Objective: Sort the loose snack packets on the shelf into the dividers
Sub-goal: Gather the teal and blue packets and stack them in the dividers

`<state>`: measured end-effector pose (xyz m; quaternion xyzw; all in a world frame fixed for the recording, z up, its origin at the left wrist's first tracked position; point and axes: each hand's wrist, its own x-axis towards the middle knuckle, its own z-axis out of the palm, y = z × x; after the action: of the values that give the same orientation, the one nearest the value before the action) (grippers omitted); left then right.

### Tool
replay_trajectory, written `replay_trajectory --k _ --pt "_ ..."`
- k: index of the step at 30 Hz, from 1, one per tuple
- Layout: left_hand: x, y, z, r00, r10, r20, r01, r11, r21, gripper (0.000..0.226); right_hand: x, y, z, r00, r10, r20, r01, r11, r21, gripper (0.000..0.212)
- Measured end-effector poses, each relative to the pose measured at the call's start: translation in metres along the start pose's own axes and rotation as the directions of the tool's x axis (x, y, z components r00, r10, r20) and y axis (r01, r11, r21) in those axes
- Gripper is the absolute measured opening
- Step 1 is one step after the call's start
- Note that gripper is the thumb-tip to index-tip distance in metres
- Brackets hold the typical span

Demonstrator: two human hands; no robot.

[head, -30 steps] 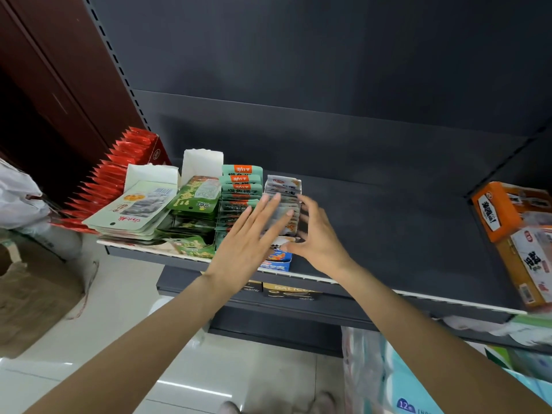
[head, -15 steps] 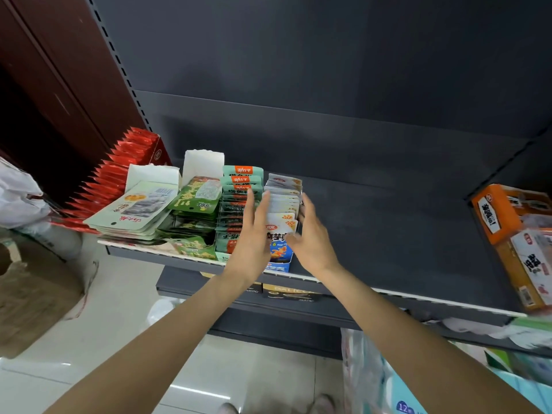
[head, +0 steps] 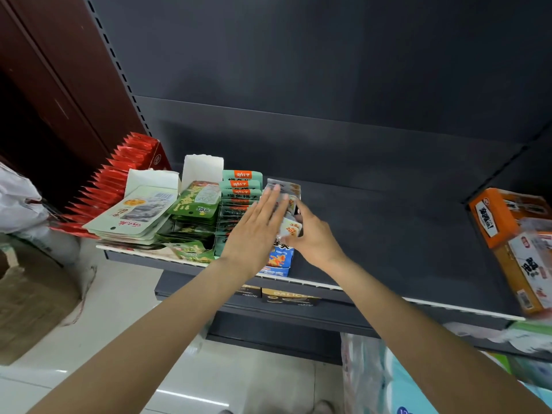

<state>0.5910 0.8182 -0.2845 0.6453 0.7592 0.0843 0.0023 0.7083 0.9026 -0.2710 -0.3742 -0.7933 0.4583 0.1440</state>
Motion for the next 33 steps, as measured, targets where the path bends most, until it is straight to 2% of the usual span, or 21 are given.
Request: replay_trajectory --k 2,4,6,8,11,15,17,19,21,22,24,25,28,29,30,33 --pt "0.003 -0.004 -0.003 0.998 -0.007 0.061 0.003 0.998 0.065 0.096 0.002 -0.001 -0.01 0.992 0.055 0.113 -0.08 0.969 0.233 0.064" --pt "0.003 -0.007 -0.004 0.996 -0.038 0.086 0.03 0.995 0.091 0.094 0.003 0.0 -0.02 0.989 0.115 0.096 -0.145 0.902 0.407 0.038" --pt "-0.002 -0.005 -0.006 0.994 -0.043 0.096 0.033 0.994 0.105 0.095 0.008 0.006 -0.027 0.995 0.094 -0.024 -0.081 0.944 0.319 0.019" --pt "-0.008 -0.004 -0.004 0.994 -0.039 0.103 0.029 0.995 0.097 0.102 0.012 0.009 -0.028 0.998 0.008 -0.066 -0.001 0.994 0.109 0.013" --pt "-0.012 -0.006 -0.003 0.993 -0.036 0.112 0.023 0.993 0.119 0.109 0.014 0.004 -0.022 0.999 -0.053 -0.007 0.053 0.998 -0.021 0.023" --pt "-0.012 -0.005 -0.003 0.996 -0.032 0.084 0.02 0.99 0.138 0.106 0.013 -0.001 -0.016 0.986 -0.166 -0.017 0.158 0.963 -0.22 0.024" --pt "-0.013 -0.004 -0.002 0.997 -0.03 0.068 0.024 0.996 0.091 0.103 0.014 -0.002 -0.015 0.984 -0.175 0.0 0.167 0.935 -0.313 0.024" --pt "-0.015 -0.002 0.0 0.995 -0.068 0.076 0.072 0.996 -0.048 0.105 0.016 -0.004 -0.019 0.99 -0.122 -0.064 0.094 0.939 -0.331 0.021" --pt "-0.017 0.0 0.001 0.986 -0.148 0.079 0.165 0.948 -0.273 0.11 0.013 -0.003 -0.023 0.988 0.0 -0.157 -0.037 0.971 -0.236 0.022" --pt "-0.017 0.001 0.002 0.983 -0.17 0.072 0.185 0.908 -0.376 0.111 0.01 0.0 -0.021 0.982 0.105 -0.16 -0.122 0.987 -0.101 0.024" --pt "-0.016 0.004 0.002 0.981 -0.187 0.056 0.19 0.849 -0.493 0.11 -0.001 -0.001 -0.009 0.961 0.273 -0.051 -0.26 0.949 0.179 0.024" --pt "-0.015 0.005 0.004 0.979 -0.197 0.054 0.195 0.82 -0.538 0.111 -0.004 -0.001 0.0 0.957 0.291 0.008 -0.284 0.928 0.24 0.023" --pt "-0.012 0.002 0.006 0.961 -0.248 0.122 0.265 0.705 -0.658 0.112 -0.008 -0.01 0.017 0.979 0.181 0.092 -0.2 0.938 0.284 0.042" --pt "-0.013 0.001 0.006 0.962 -0.241 0.129 0.264 0.699 -0.665 0.111 -0.007 -0.011 0.016 0.983 0.142 0.113 -0.169 0.944 0.284 0.049" --pt "-0.014 -0.001 0.004 0.968 -0.218 0.126 0.246 0.723 -0.646 0.108 -0.007 -0.01 0.014 0.986 0.113 0.123 -0.143 0.951 0.274 0.05" --pt "-0.015 -0.003 -0.001 0.982 -0.152 0.109 0.187 0.817 -0.545 0.097 -0.005 0.0 0.0 0.995 0.087 0.047 -0.094 0.978 0.185 0.032"
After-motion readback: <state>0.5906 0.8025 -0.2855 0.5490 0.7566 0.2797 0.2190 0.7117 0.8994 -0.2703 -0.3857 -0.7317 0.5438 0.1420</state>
